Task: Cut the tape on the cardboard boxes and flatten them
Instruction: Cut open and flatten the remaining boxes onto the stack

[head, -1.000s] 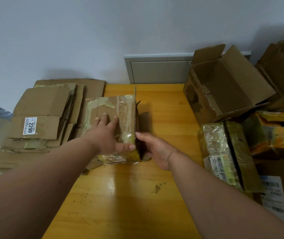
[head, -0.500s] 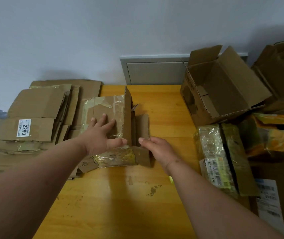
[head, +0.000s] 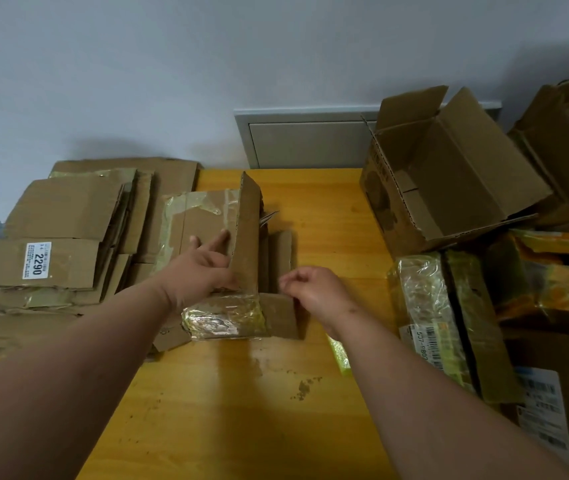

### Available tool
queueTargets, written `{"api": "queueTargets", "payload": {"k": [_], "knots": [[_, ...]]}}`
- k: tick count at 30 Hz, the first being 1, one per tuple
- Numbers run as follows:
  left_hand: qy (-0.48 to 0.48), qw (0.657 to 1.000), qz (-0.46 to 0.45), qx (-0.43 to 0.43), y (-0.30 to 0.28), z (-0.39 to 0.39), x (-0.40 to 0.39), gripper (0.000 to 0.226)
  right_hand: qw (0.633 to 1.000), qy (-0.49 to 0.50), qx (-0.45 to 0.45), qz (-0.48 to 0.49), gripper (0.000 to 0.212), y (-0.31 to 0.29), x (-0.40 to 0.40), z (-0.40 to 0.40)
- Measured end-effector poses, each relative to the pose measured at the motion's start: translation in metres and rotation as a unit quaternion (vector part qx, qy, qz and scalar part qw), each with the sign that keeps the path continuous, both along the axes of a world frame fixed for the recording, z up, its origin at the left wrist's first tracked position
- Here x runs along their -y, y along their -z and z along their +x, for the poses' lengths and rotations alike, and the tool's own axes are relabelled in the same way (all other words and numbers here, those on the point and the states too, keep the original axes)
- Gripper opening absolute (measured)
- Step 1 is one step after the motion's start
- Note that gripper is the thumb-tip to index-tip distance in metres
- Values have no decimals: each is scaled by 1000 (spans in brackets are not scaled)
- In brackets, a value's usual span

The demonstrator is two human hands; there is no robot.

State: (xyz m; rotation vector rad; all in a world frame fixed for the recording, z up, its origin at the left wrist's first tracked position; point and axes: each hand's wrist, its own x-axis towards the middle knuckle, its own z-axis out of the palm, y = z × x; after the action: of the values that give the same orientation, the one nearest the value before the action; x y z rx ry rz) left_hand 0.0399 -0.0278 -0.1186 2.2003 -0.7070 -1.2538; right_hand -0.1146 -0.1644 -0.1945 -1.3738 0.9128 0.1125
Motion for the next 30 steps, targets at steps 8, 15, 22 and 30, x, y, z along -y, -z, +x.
{"api": "queueTargets", "payload": {"k": [8,15,22,30], "knots": [[81,992,22,-91,-18,1,-3,22,961,32,-56,-270,75,18,9,26],[82,992,33,-85,-21,0,2,7,899,-34,-173,-400,82,28,6,47],[102,991,30,-79,-17,2,-2,10,903,23,-153,-400,65,31,17,59],[80,992,34,-92,-28,1,5,5,920,35,-96,-379,49,26,15,57]]}}
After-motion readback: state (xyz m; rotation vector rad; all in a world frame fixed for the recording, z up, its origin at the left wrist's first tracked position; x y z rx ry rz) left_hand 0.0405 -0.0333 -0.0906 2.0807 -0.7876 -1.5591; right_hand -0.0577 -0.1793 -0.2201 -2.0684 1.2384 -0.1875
